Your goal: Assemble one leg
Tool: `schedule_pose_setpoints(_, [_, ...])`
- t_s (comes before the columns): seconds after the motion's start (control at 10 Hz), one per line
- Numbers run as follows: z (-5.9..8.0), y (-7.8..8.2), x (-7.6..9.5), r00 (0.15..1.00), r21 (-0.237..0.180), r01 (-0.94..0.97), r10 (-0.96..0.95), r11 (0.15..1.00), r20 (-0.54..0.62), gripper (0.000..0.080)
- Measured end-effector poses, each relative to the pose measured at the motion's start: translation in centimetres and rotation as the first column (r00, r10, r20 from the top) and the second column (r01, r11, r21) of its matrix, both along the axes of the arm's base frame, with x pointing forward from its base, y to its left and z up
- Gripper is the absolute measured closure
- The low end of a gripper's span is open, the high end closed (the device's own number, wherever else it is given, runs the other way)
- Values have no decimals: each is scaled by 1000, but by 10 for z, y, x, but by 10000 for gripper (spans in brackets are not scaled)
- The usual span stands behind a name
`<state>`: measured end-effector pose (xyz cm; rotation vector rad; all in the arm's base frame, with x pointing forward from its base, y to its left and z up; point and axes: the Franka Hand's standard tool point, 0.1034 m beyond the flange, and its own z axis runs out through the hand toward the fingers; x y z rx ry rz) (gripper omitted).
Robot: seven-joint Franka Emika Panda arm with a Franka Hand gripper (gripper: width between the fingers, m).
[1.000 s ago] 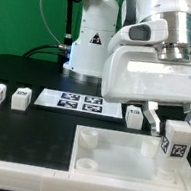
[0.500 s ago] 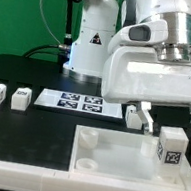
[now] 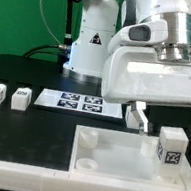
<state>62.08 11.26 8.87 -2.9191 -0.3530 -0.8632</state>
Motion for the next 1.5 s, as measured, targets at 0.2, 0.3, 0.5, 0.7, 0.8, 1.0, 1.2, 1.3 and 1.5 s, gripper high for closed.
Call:
schedule_pose_setpoints(0.2, [0, 2, -1, 1000, 11, 17, -17, 1000, -19, 151])
schedule_pose_setpoints(0.3, [6, 8, 0, 996, 31, 48, -46, 998, -76, 151])
schedule_pose_setpoints(0.5, [14, 6, 11, 988, 34, 67, -62, 997, -140, 151])
schedule_pose_setpoints(0.7, [11, 0, 10, 938, 13, 60, -52, 998, -343, 151])
schedule_pose_setpoints(0.8, [13, -7, 18, 898, 5, 60, -51, 998, -438, 151])
schedule_pose_setpoints(1.0, [8, -9, 17, 805, -4, 57, -48, 998, -592, 151])
schedule_pose_setpoints(1.2, [3, -4, 21, 701, -9, 71, -57, 997, -711, 151])
schedule_pose_setpoints(1.3, [1, -2, 25, 714, -8, 93, -72, 996, -696, 151])
schedule_pose_setpoints(1.5, [0, -3, 24, 710, -13, 112, -89, 994, -698, 342])
